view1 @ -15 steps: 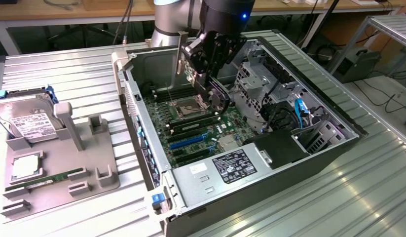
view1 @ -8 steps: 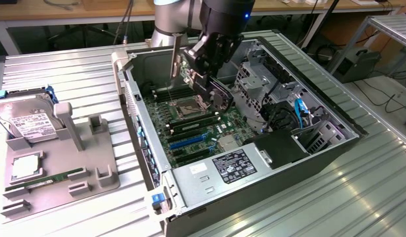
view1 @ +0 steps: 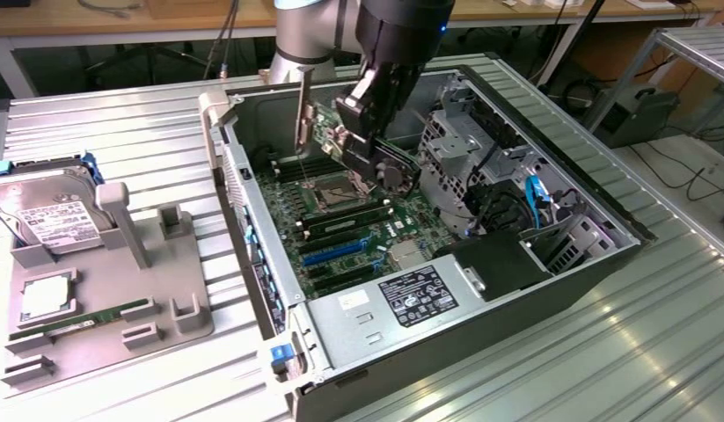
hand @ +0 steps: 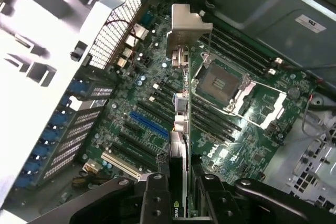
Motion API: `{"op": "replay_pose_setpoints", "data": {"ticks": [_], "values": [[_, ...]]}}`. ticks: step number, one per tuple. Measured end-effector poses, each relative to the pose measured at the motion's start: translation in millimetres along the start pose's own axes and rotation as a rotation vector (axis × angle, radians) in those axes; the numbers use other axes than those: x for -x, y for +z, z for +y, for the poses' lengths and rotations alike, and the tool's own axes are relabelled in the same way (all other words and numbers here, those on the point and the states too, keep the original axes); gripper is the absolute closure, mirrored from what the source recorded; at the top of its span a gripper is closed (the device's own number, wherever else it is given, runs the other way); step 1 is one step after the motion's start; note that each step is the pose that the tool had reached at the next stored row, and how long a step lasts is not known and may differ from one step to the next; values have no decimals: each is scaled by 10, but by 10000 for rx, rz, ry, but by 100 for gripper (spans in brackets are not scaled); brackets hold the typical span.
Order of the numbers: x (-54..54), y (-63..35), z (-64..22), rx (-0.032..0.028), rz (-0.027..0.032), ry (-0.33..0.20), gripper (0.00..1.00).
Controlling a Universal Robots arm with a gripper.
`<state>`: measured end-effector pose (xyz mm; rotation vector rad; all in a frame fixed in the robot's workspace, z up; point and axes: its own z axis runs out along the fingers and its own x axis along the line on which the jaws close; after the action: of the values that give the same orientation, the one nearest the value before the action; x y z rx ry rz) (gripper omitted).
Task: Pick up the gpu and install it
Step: 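Insert the gpu into the slot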
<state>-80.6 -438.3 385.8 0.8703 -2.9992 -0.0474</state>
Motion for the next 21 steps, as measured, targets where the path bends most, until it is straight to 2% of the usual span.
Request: {"op": "replay_pose_setpoints", "data": {"ticks": [3, 5, 8, 11, 21], "values": [[0, 12, 0, -7, 27, -801, 74], [0, 23, -1, -14, 53, -1553, 74], [0, 33, -1, -19, 73, -2136, 74], [1, 47, -2, -27, 102, -3002, 74], [1, 83, -3, -49, 163, -4919, 74]]}}
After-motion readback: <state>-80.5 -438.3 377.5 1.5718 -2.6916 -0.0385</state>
